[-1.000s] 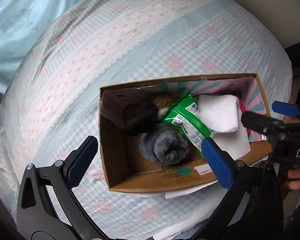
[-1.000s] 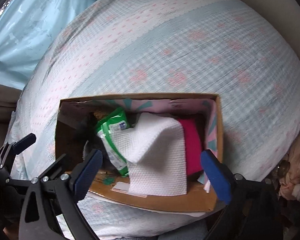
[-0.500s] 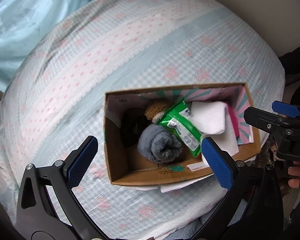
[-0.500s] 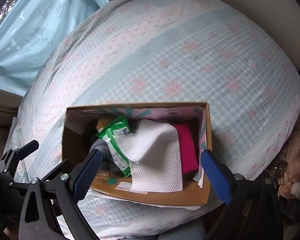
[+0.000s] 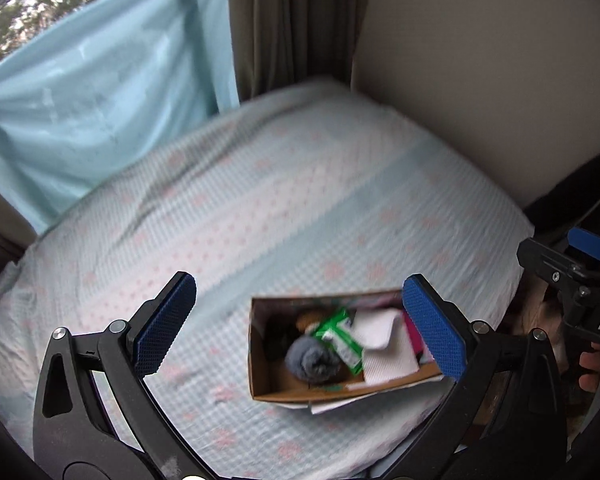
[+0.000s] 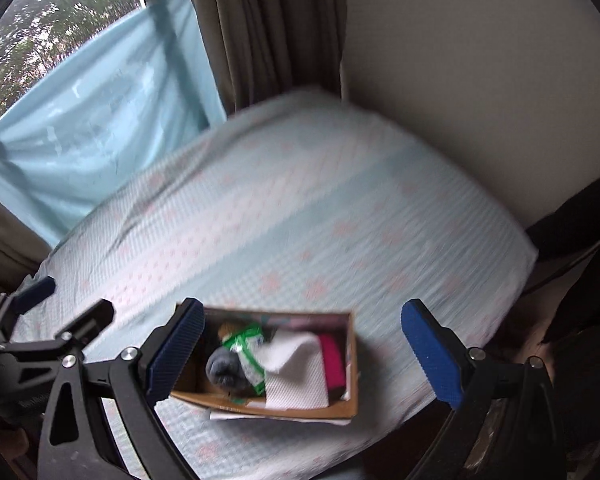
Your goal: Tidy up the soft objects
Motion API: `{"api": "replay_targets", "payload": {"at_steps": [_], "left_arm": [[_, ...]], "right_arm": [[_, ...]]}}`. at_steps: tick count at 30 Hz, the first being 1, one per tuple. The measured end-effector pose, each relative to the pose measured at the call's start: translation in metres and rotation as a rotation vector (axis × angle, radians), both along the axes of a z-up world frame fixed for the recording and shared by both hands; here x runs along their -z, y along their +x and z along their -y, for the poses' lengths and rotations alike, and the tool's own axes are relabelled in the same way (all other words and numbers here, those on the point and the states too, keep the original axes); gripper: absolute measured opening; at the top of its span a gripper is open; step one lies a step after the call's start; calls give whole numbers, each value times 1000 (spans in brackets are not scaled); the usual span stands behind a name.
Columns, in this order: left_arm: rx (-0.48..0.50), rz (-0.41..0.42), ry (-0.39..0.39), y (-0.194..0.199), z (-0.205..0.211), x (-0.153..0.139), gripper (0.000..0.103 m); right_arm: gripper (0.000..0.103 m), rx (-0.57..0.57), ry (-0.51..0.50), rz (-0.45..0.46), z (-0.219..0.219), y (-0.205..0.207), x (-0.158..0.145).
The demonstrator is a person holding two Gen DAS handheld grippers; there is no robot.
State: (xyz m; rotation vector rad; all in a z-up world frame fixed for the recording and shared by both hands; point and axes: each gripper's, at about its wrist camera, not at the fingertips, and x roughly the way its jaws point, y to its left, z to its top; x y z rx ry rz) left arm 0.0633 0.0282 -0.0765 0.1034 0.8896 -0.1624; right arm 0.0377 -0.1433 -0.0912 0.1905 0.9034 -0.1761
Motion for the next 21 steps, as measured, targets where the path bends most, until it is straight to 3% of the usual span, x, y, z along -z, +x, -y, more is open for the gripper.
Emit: {"api": "replay_targets", "payload": {"at_steps": [10, 21], "left_arm": [[-17, 172, 2, -30, -4, -70, 103], [-40, 229, -25, -45, -6, -77, 103]], "right_arm": [[98, 58, -105, 150, -2, -33, -71], [98, 112, -162, 217, 0, -54, -83]]}}
